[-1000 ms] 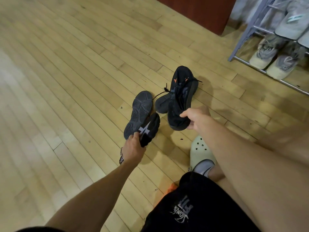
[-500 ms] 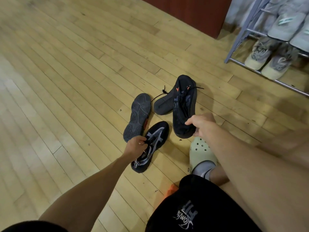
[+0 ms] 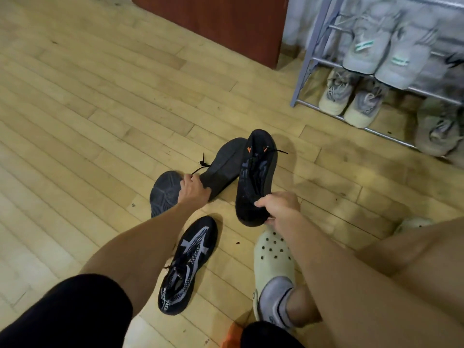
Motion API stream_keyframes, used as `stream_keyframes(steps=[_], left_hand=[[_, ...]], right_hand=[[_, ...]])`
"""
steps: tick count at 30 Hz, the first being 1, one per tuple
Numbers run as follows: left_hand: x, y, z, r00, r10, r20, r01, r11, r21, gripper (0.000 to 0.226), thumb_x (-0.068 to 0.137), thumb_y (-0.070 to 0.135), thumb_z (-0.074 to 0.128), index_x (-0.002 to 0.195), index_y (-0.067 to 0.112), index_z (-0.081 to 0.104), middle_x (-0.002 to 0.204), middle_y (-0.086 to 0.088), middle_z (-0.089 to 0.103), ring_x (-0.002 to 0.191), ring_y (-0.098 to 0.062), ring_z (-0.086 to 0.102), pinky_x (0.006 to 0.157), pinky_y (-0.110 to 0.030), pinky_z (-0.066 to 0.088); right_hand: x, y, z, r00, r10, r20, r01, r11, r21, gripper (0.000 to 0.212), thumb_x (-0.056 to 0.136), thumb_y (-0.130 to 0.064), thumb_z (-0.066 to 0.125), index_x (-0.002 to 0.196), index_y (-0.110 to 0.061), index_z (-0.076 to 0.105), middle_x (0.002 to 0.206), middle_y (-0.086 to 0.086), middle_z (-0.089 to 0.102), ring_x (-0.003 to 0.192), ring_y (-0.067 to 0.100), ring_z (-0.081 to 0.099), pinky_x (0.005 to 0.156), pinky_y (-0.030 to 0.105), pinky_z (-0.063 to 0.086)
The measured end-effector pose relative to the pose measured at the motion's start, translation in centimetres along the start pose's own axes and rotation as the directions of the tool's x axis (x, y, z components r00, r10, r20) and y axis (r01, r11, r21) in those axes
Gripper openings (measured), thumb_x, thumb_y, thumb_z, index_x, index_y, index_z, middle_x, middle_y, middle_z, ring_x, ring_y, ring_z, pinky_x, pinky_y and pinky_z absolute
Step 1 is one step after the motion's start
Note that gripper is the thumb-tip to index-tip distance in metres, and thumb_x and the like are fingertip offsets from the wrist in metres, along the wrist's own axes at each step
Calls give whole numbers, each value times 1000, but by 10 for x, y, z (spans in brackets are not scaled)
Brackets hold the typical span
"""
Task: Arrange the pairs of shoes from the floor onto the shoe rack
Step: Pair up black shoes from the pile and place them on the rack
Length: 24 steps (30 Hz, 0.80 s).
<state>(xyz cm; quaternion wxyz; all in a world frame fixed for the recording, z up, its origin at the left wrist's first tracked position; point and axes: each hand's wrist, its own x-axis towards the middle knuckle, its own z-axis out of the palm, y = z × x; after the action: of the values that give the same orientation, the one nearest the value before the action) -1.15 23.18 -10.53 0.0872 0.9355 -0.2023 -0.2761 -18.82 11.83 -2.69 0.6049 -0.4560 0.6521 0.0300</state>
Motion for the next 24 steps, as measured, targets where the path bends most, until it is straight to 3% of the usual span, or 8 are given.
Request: stream_keyframes(steps=[6,10,12,14,16,18,20,24], left_hand=[[37,-20,2,979,-123,160,116,992,57,55,85,34,60,130,7,44,131,-18,53,122,-38,48,100,-48,43],[33,-17,-3,977,-69,200,42,990,136,66,75,48,70,127,11,51,126,-13,55,122,-34,46,101,-43,39],[26,-15,-3,971,-20,240,8,999,49,62,75,41,73,126,12,56,124,-11,56,121,-31,48,105,-42,38],[14,-17,-1,985,-20,173,39,994,-106,61,70,30,79,124,10,57,125,-12,54,116,-29,53,100,-44,47],[-3,-16,-1,1000,-1,-2,0,979,-204,63,68,21,80,123,7,55,126,-12,46,111,-27,53,96,-40,50],[-22,-17,1,974,118,-195,-138,986,-90,59,71,18,78,123,6,53,121,-11,43,108,-28,52,95,-40,48],[-40,-19,5,938,241,-249,-245,969,16,58,72,22,78,122,8,54,117,-10,47,108,-28,51,94,-40,46],[-58,-17,13,947,314,69,-307,946,-102,44,82,41,68,119,16,63,113,-4,57,104,-19,56,91,-31,47]], right_hand=[[21,-18,3,999,-48,-1,48,999,-22,27,75,-8,76,101,-10,72,91,8,68,90,28,66,82,42,59],[24,-19,1,1000,-24,-16,24,1000,19,26,74,-8,77,100,-8,71,95,12,70,91,30,67,82,44,59],[22,-19,2,1000,-9,-3,10,998,69,24,74,-6,77,97,-7,70,99,15,70,92,32,68,81,44,60],[17,-19,1,1000,1,26,-4,992,127,19,74,-4,76,91,-8,67,98,15,69,92,33,67,79,44,60],[13,-19,-3,999,-5,36,0,989,149,21,74,-4,77,93,-9,67,99,13,68,91,32,67,77,40,60],[10,-18,-9,999,-26,25,22,988,151,28,75,-4,76,102,-8,69,100,12,68,91,30,66,72,35,59],[6,-15,-15,999,-46,0,45,989,144,32,75,-4,76,106,-7,69,101,12,68,92,29,66,69,32,58],[2,-9,-25,998,-45,-39,50,990,133,29,75,-2,76,103,-7,68,99,12,67,90,29,64,71,35,58]])
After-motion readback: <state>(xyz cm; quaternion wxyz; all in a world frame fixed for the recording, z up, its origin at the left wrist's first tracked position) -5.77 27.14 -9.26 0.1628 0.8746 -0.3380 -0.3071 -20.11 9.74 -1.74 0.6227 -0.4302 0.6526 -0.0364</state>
